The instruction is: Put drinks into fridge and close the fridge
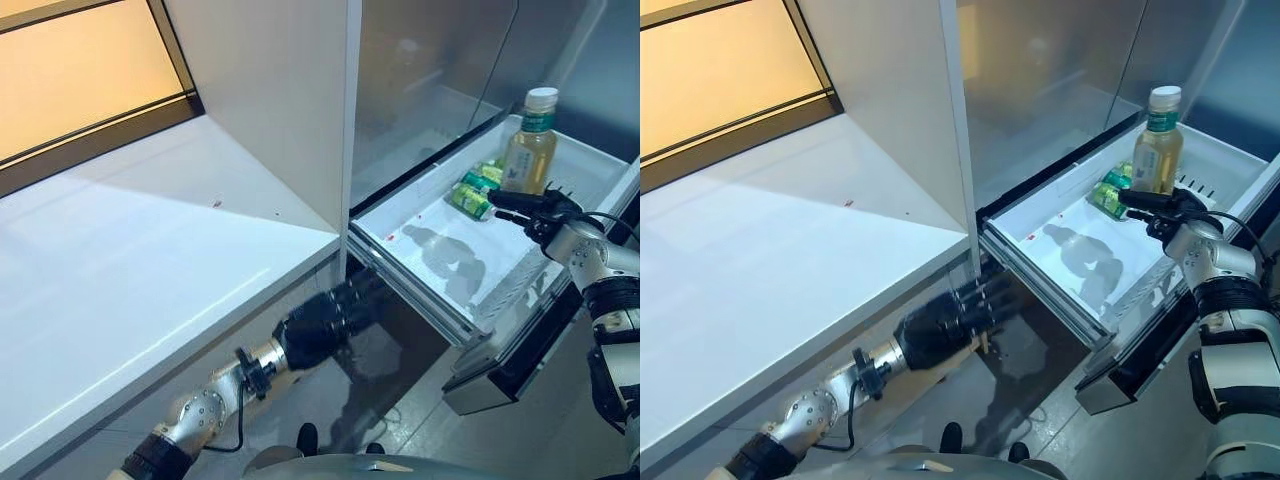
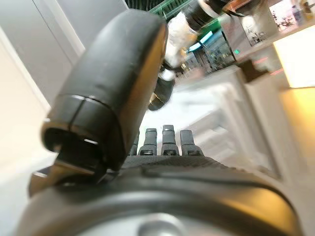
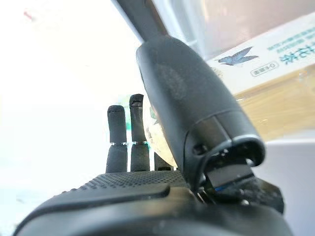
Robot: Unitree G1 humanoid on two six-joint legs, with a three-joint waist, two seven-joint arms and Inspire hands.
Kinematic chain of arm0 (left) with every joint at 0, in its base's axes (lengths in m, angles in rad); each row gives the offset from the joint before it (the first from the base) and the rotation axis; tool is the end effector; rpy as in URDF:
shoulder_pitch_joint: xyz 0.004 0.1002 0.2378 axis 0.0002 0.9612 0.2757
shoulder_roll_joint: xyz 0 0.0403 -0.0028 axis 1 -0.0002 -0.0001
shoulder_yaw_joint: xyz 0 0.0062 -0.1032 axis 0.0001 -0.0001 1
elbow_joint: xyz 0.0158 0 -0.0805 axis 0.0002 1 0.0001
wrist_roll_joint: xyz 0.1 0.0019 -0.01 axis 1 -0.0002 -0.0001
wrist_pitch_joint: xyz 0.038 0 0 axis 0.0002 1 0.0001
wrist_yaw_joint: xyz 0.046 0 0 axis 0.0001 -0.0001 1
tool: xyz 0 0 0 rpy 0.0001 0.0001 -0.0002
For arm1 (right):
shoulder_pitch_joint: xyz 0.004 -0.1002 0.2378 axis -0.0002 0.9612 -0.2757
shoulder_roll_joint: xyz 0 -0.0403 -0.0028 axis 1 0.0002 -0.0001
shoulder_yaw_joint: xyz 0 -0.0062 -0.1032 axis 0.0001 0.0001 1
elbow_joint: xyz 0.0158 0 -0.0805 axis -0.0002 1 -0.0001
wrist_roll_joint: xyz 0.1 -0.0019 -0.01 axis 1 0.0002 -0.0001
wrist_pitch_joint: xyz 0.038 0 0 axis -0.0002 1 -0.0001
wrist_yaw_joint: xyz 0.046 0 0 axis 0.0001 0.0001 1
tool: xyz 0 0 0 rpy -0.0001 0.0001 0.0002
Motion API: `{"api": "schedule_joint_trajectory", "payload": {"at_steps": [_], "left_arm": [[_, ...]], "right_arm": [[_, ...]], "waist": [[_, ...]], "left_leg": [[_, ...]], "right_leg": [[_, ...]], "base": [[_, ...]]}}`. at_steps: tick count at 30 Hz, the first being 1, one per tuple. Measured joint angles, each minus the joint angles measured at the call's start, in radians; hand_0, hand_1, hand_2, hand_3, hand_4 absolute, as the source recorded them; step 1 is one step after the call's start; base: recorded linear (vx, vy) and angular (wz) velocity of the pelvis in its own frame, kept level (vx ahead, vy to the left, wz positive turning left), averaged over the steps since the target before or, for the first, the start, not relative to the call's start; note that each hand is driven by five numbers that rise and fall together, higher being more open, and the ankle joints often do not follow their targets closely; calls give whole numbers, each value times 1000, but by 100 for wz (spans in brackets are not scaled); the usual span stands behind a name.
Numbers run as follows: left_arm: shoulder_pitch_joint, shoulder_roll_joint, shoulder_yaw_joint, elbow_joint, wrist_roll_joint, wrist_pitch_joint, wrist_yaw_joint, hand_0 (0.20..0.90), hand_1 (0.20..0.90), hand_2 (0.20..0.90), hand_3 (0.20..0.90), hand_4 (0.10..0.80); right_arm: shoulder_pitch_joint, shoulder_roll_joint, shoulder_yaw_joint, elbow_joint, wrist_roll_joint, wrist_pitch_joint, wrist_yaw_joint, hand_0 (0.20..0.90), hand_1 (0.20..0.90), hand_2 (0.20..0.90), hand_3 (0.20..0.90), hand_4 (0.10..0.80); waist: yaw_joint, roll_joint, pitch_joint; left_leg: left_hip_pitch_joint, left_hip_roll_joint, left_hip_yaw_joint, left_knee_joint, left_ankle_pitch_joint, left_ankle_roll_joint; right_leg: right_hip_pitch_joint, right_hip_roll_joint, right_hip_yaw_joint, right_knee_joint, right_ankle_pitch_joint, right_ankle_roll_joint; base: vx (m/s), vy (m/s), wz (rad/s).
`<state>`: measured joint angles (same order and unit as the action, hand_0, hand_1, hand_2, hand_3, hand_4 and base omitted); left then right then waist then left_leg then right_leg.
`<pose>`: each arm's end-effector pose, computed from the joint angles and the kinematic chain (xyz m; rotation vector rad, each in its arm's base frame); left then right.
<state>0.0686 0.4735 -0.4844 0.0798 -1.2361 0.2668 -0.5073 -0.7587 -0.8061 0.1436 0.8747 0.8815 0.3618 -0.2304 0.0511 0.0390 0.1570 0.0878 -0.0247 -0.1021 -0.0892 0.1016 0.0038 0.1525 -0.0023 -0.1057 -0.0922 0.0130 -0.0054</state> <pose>0.1566 0.1569 -0.0072 -0.8978 0.5449 -0.7854 0.3028 -0.3228 0.1455 0.1528 0.3495 -0.5200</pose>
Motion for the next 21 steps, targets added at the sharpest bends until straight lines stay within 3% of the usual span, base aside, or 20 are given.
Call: {"api": "schedule_joint_trajectory", "payload": {"at_steps": [4,14,19,21], "left_arm": [[3,0,2,112,44,-15,-4,900,900,900,900,800],[20,-5,-12,524,485,-168,80,900,900,900,900,800],[-30,-81,35,765,641,-233,185,900,900,900,900,800],[-44,-94,60,805,677,-245,216,900,900,900,900,800]], "right_arm": [[-2,0,0,77,-47,-1,24,300,300,300,200,100],[-57,-2,1,314,-238,30,210,300,300,300,200,100],[-57,5,23,341,-321,47,270,300,300,300,200,100],[-57,6,42,347,-438,54,313,300,300,300,200,100]], "waist": [[6,0,0],[55,-13,16],[69,-22,44],[81,-35,62]], "left_leg": [[-14,0,-18,-4,8,-2],[-49,0,-45,0,19,-8],[-82,0,-54,1,27,-10],[-88,2,-59,1,29,-12]], "right_leg": [[-6,1,-17,0,-2,-2],[-32,5,-40,0,-2,-2],[-62,7,-47,0,0,-4],[-67,8,-52,0,0,-4]], "base": [[22,-8,13],[-21,-40,8],[-86,-60,5],[-56,-41,6]]}}
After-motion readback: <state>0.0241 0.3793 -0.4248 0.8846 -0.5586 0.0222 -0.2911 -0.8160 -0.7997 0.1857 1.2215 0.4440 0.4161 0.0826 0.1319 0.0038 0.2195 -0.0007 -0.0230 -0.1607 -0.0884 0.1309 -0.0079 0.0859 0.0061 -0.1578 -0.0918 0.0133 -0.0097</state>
